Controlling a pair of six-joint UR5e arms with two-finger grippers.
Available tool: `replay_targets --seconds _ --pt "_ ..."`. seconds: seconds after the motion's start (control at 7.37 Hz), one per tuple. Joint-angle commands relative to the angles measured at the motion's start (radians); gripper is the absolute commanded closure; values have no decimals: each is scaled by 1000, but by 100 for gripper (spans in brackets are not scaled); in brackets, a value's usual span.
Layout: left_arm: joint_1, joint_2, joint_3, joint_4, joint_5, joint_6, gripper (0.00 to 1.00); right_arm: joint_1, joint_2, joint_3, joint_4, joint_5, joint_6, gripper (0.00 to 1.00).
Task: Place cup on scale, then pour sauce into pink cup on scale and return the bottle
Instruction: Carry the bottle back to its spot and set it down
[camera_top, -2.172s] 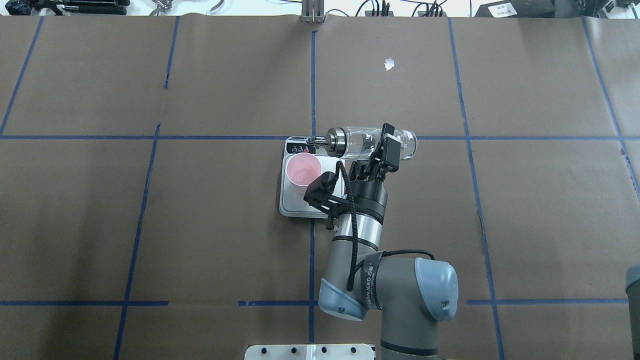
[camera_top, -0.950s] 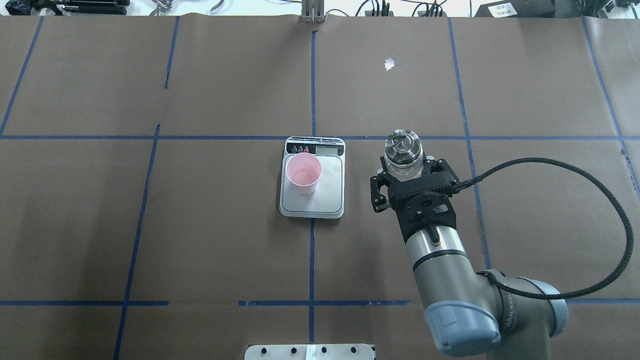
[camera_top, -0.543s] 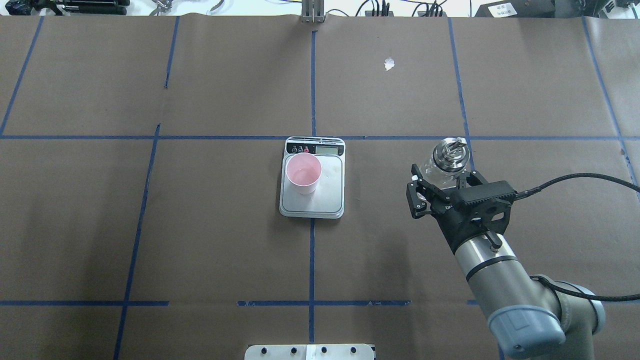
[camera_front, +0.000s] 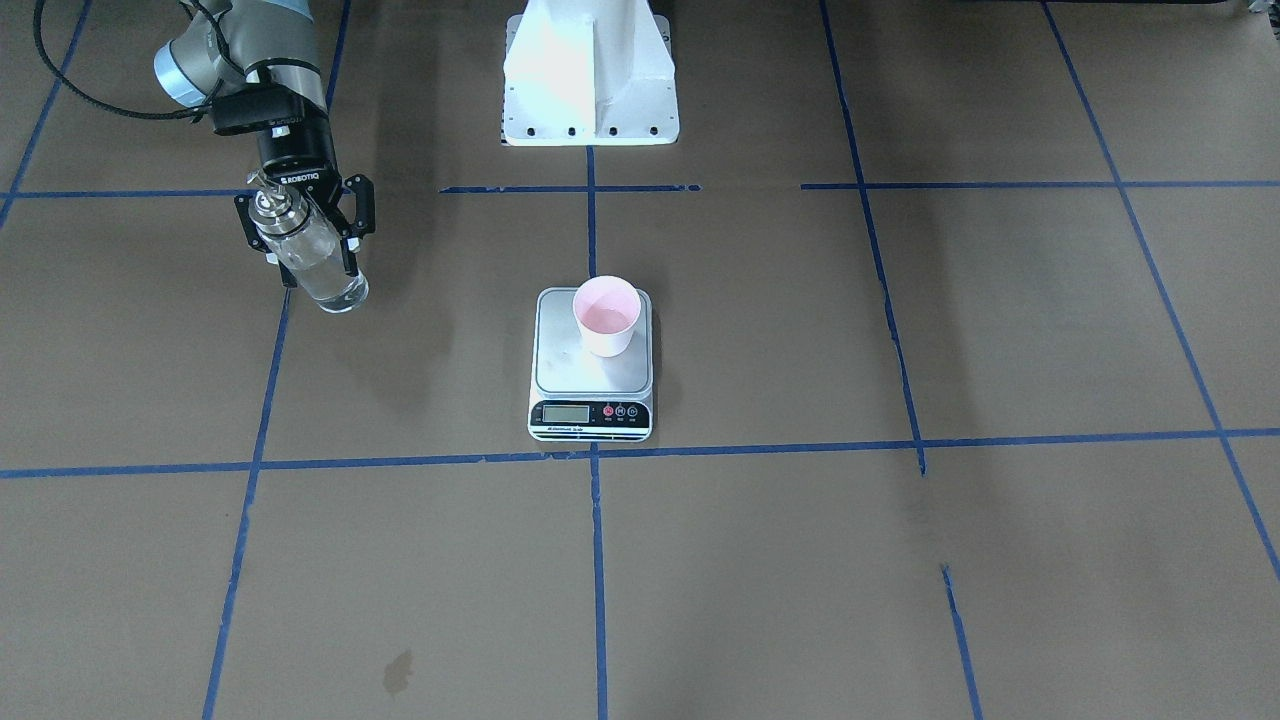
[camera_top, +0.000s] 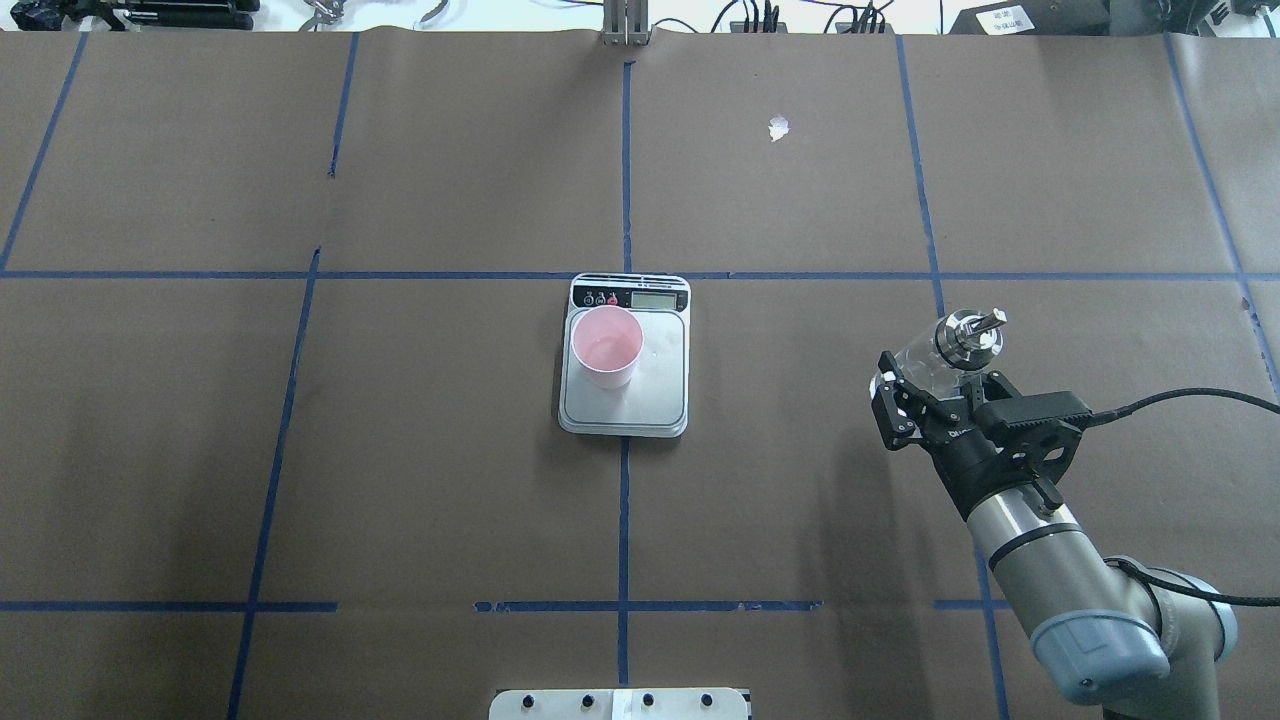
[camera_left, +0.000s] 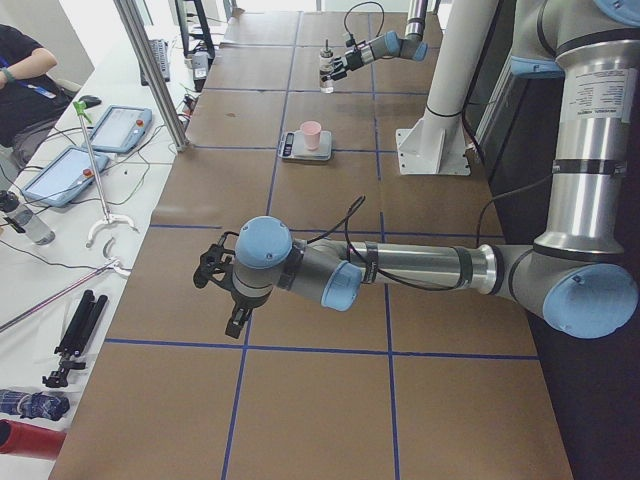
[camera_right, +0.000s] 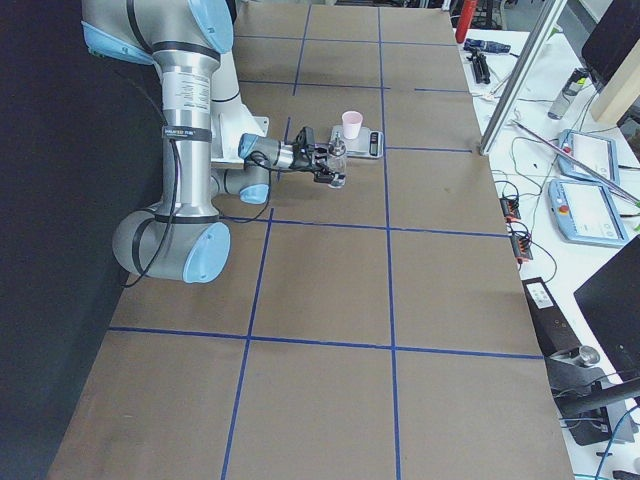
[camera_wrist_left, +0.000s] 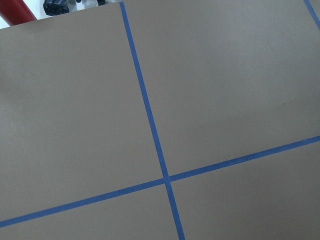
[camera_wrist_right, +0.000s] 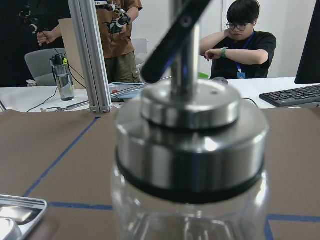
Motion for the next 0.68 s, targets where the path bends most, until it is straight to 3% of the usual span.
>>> replay_targets --seconds 0.0,0.54 --pt "0 0 -10 0 0 0 0 2 -25 -51 13 -8 30 100" --pt "0 -1 -12 0 0 0 0 16 -36 -92 12 -14 30 100"
